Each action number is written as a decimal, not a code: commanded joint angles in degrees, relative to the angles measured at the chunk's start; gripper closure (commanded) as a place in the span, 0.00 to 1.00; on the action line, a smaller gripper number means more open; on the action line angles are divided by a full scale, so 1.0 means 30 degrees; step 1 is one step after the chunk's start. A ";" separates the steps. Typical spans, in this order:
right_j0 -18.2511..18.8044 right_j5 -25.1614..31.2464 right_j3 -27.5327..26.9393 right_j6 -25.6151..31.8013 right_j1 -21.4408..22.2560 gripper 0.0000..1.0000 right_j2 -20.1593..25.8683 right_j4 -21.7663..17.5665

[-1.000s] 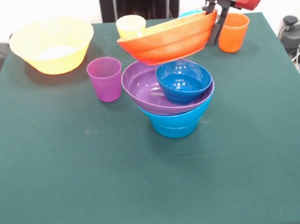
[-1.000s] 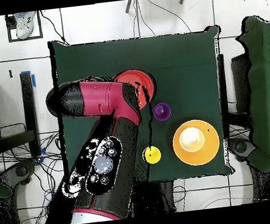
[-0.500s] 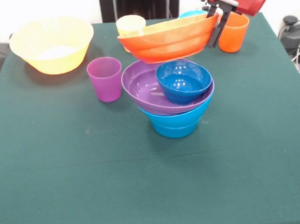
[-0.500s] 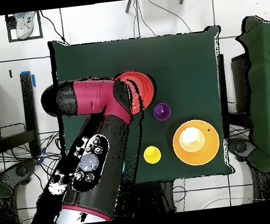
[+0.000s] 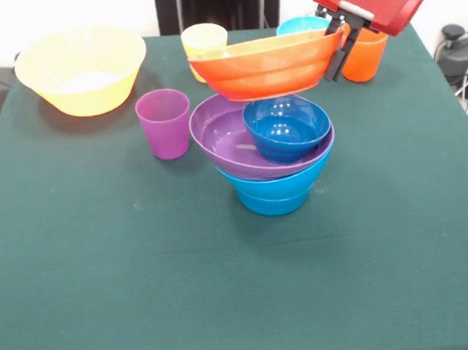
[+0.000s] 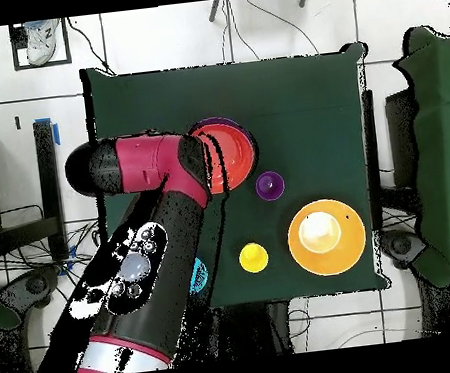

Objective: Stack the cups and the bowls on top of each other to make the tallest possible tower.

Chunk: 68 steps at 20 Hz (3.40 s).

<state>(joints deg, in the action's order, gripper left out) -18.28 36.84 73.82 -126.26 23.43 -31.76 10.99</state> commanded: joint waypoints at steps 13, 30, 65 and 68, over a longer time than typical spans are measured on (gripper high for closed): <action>-0.0189 0.0204 -0.0510 -0.4309 -0.1057 1.00 0.0887 0.0443; -0.0255 0.0010 -0.0996 -0.4614 -0.1609 1.00 0.0564 0.0585; -0.0353 -0.0013 -0.1195 -0.4572 -0.2386 1.00 0.0896 0.2018; -0.0383 0.0127 -0.1249 -0.4616 -0.2412 1.00 0.0907 0.2087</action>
<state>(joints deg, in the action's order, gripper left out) -18.78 36.84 72.66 -128.59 17.82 -33.53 15.59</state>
